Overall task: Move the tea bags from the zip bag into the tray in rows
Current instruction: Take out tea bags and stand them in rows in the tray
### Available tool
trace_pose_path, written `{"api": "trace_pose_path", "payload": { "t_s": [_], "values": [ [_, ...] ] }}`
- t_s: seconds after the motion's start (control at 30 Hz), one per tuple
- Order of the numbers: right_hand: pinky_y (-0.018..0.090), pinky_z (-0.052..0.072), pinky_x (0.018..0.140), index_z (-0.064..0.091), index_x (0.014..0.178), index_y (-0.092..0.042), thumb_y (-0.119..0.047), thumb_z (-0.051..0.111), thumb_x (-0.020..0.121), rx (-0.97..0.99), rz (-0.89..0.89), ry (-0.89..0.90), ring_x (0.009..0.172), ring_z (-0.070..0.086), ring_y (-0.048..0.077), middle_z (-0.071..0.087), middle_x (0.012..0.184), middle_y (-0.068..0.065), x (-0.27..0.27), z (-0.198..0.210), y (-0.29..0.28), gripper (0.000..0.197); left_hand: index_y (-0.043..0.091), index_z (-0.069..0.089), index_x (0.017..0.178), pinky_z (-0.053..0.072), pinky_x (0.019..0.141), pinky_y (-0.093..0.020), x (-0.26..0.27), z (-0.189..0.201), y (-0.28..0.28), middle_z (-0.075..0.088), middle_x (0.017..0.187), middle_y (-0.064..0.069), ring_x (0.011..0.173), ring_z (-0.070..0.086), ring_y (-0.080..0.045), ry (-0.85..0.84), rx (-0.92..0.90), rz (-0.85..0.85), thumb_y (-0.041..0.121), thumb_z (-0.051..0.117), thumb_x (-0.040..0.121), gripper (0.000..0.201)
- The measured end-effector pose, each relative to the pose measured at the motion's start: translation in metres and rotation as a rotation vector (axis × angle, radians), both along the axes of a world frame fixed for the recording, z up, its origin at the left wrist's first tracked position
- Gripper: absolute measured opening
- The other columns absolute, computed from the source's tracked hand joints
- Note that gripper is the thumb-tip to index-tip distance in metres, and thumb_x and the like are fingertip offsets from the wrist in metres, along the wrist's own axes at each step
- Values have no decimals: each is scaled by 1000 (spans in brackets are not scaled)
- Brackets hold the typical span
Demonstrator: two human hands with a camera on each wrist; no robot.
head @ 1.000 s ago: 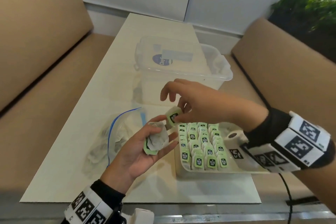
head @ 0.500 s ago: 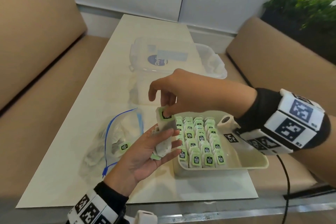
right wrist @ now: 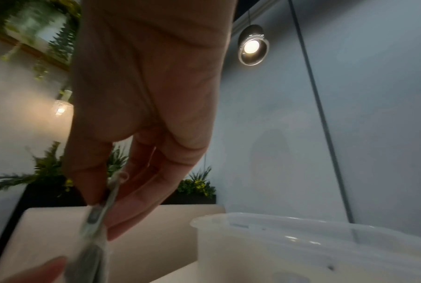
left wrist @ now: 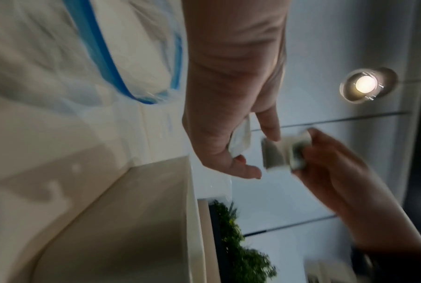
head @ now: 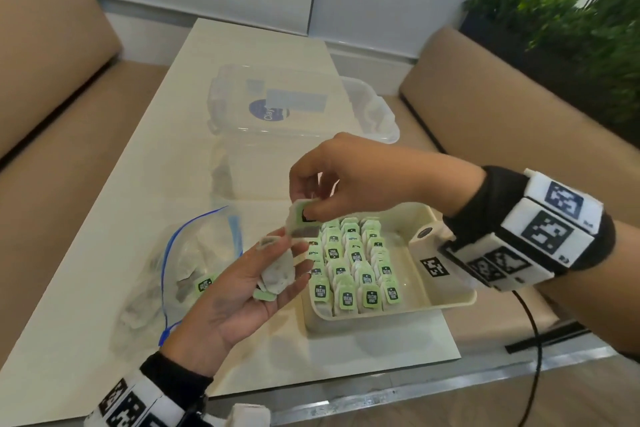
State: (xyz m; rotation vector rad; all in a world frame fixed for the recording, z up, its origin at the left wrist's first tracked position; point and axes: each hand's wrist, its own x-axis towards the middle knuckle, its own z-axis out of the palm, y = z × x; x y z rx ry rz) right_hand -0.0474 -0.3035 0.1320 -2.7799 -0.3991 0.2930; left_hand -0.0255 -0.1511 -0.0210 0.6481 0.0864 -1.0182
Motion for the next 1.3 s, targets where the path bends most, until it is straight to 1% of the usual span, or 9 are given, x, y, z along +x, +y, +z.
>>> {"api": "trace_pose_path", "payload": {
  "t_s": [0.23, 0.37, 0.53, 0.6, 0.77, 0.97, 1.13, 1.23, 1.3],
  "values": [
    [12, 41, 59, 54, 84, -22, -12, 62, 82, -191, -135, 428, 56, 50, -4, 56, 68, -10, -31, -49, -80, 13, 14, 78, 83, 58, 56, -29, 21, -19, 30, 72, 84, -6, 71, 71, -21, 1, 9, 125, 15, 97, 8, 78],
    [33, 49, 79, 54, 95, -24, -15, 56, 85, -364, -153, 684, 88, 63, 24, 60, 91, -1, -41, -89, -109, 13, 15, 78, 78, 59, 57, -29, 21, -20, 38, 72, 83, -4, 71, 72, -20, -2, 17, 136, 15, 97, 4, 76],
    [39, 49, 85, 54, 104, -21, -15, 50, 87, -390, -144, 832, 98, 63, 27, 62, 115, 6, -40, -109, -112, 18, 15, 78, 76, 58, 55, -29, 21, -24, 38, 71, 82, -4, 69, 71, -20, 16, 51, 129, 14, 96, 1, 77],
    [39, 49, 85, 54, 107, -19, -15, 50, 89, -402, -118, 858, 96, 63, 27, 60, 118, 7, -37, -115, -111, 19, 14, 77, 76, 58, 56, -30, 22, -24, 36, 71, 81, -4, 69, 71, -20, 22, 55, 130, 14, 96, 1, 77],
    [23, 42, 62, 51, 111, -18, -12, 47, 92, -385, -103, 919, 76, 59, 18, 59, 110, 6, -35, -130, -110, 20, 14, 77, 73, 58, 53, -28, 21, -22, 33, 70, 76, -3, 65, 70, -20, -1, 54, 135, 15, 95, 0, 75],
    [36, 50, 78, 58, 108, -13, -17, 55, 90, -423, -64, 803, 83, 64, 22, 62, 100, 3, -35, -141, -109, 19, 13, 77, 74, 58, 55, -28, 23, -26, 31, 70, 77, -4, 66, 71, -20, 14, 56, 149, 15, 96, 1, 75],
    [24, 38, 69, 63, 105, -9, -14, 66, 83, -446, -55, 686, 83, 49, 17, 56, 88, -2, -35, -147, -106, 23, 11, 77, 75, 58, 56, -29, 23, -26, 31, 70, 78, -6, 70, 72, -22, 29, 54, 156, 15, 96, 3, 75],
    [19, 35, 58, 65, 99, -8, -14, 73, 77, -438, -51, 645, 80, 48, 16, 51, 75, -7, -33, -149, -104, 24, 8, 77, 82, 59, 60, -36, 22, -21, 31, 72, 88, -11, 83, 72, -29, 63, 26, 142, 16, 96, 13, 72],
    [23, 40, 62, 64, 95, -8, -15, 76, 74, -437, -71, 625, 80, 51, 18, 55, 82, -3, -32, -149, -104, 25, 5, 76, 93, 59, 67, -48, 22, -19, 31, 71, 103, -15, 95, 69, -38, 105, -5, 128, 19, 91, 33, 64]
  ]
}}
